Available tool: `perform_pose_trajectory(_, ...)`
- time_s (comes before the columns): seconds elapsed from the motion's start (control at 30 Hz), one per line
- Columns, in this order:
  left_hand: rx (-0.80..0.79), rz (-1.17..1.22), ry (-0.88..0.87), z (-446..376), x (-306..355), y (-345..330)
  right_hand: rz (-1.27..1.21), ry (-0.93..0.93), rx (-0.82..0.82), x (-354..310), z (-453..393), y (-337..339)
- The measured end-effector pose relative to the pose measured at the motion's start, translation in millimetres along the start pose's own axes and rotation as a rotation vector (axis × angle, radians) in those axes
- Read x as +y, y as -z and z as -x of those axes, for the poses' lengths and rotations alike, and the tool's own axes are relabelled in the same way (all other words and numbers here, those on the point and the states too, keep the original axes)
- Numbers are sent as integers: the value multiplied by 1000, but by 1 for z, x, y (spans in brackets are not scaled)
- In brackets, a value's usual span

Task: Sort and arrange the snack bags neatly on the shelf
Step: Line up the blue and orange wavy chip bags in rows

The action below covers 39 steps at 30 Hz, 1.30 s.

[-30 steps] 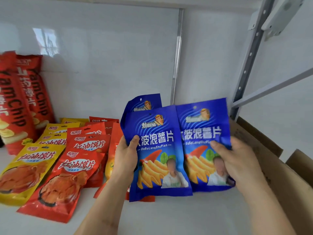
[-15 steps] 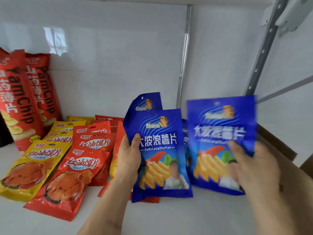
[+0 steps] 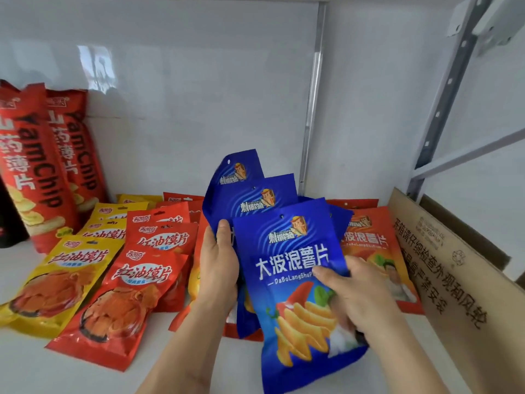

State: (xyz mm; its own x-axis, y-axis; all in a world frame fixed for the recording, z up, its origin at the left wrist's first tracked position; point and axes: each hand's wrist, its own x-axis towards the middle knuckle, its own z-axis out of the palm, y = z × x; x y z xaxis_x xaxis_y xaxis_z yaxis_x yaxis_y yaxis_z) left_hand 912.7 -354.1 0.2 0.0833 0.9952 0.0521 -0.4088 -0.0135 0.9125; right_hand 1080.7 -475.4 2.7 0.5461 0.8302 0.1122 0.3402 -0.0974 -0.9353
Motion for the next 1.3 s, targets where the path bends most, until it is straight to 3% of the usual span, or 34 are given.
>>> perform_pose_trajectory(0.63, -258, -112, 148, 0, 11, 5, -20, -46, -15, 5, -21, -34)
perform_pose_trajectory(0.77, -206, -73, 136, -4, 8, 9, -88, -56, -16, -4, -25, -26)
perform_pose_trajectory(0.93, -145, -2, 114, -4, 9, 9, 72, -129, 212, 6, -50, -8)
perform_pose_trajectory(1.07, -116, 41, 117, -6, 10, 9, 97, -131, 122, 16, -69, -16)
perform_pose_trajectory(1.3, -77, 63, 95, -12, 6, 12, -115, -196, 125, 18, -88, -26)
